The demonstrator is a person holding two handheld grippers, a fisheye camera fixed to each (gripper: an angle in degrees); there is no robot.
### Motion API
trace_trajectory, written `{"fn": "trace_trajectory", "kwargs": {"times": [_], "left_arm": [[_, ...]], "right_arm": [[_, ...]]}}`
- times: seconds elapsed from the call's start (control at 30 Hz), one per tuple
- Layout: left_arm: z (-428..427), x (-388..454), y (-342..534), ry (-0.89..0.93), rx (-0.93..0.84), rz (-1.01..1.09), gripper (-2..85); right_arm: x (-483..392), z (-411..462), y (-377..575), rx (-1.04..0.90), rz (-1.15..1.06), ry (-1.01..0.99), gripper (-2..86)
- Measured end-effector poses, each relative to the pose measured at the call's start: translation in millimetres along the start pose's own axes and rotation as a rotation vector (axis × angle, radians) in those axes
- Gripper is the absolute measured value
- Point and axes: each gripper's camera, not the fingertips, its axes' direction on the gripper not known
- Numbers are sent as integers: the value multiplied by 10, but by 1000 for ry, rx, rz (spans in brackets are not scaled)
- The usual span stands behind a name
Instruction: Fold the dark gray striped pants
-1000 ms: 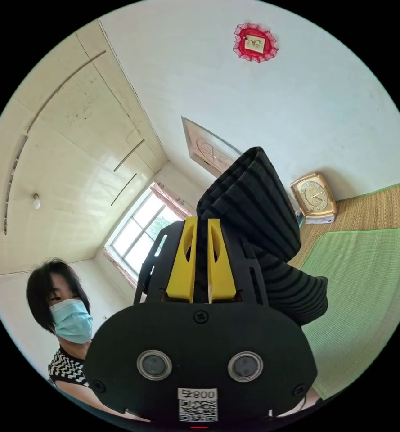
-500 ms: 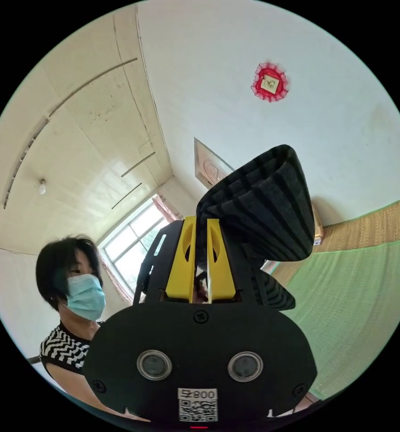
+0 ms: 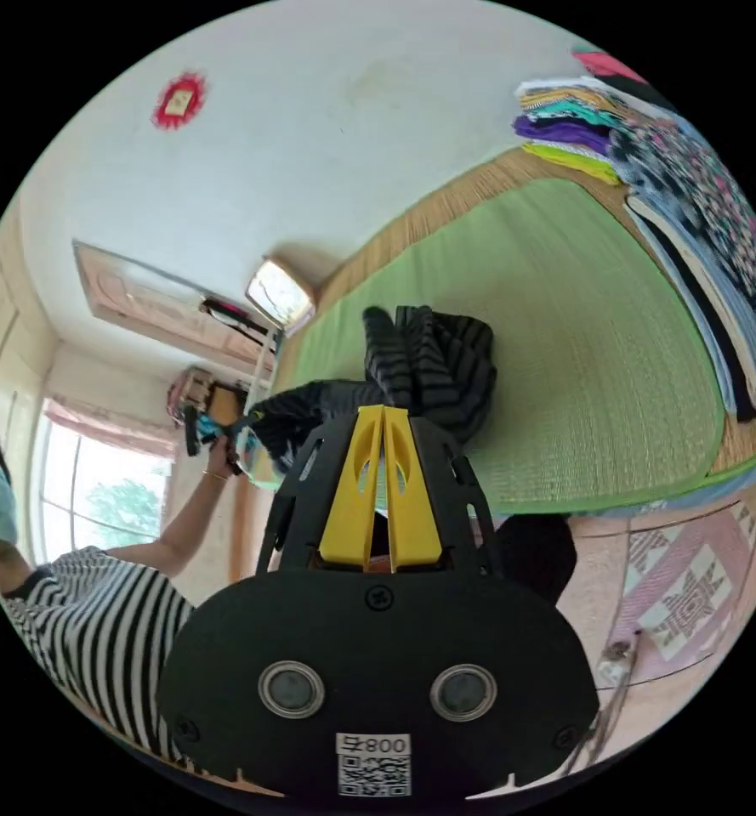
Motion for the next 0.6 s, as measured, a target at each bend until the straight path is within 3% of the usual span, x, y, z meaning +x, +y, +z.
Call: {"fn": "trace_trajectory", "kwargs": {"times": [0.23,0.37,0.6], "left_arm": [[-216,-309,-107,9,5,-60,21],[-225,-439,-194,25,-7,-86,21],[-239,-557,-396,26,-21,-72,22]], "right_arm": [[-302,968,-832,-140,-250,246,101],[-260,1226,-1122,-146,-267,336,134],[241,1558,-1500,-267,-94,202,106]]}}
